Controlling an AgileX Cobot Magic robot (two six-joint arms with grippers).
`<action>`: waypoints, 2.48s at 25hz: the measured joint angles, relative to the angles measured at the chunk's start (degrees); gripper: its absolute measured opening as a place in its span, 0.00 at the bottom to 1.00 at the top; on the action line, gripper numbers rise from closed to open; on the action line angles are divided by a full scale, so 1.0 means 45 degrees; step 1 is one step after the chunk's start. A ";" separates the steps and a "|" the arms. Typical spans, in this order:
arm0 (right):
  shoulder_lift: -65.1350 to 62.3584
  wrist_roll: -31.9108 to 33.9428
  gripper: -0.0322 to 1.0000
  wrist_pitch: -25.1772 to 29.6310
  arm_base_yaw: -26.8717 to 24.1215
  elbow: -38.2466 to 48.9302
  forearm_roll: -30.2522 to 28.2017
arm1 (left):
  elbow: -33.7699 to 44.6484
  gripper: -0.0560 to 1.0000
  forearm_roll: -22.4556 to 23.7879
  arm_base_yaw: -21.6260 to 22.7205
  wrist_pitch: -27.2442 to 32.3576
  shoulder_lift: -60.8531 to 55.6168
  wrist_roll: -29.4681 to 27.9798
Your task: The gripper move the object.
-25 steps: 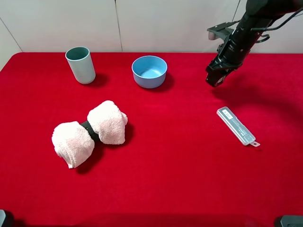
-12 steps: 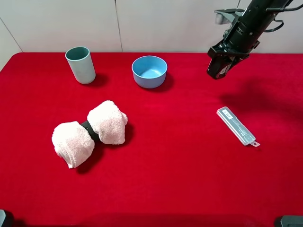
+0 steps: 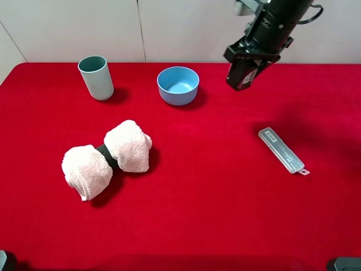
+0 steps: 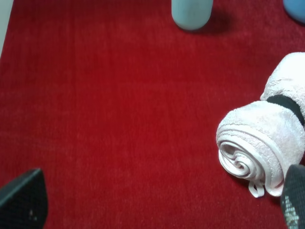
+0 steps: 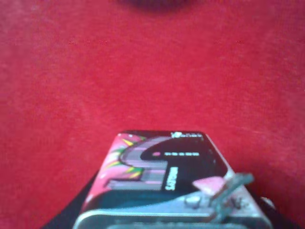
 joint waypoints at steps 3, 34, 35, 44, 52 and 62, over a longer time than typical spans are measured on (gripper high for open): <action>-0.0102 0.0470 0.36 0.0129 0.0745 0.0000 -0.0048 | 0.0000 0.97 0.0000 0.0000 0.0000 0.0000 0.0000; -0.0231 0.5046 0.35 -0.0582 0.7813 0.0000 -0.1791 | 0.0000 0.97 0.0000 0.0000 0.0000 0.0000 0.0000; -0.0231 0.5230 0.35 -0.0687 0.8002 0.0000 -0.1968 | 0.0000 0.97 0.0000 0.0000 0.0000 0.0000 0.0000; -0.0231 0.6218 0.35 -0.2065 0.8776 0.0657 -0.2481 | 0.0000 0.97 0.0000 0.0000 0.0000 0.0000 0.0000; -0.0231 0.6370 0.35 -0.3811 0.8776 0.2440 -0.2469 | 0.0000 0.97 0.0000 0.0000 0.0000 0.0000 0.0000; 0.0362 0.6450 0.35 -0.5155 0.8776 0.3857 -0.2868 | 0.0000 0.97 0.0000 0.0000 0.0000 0.0000 0.0000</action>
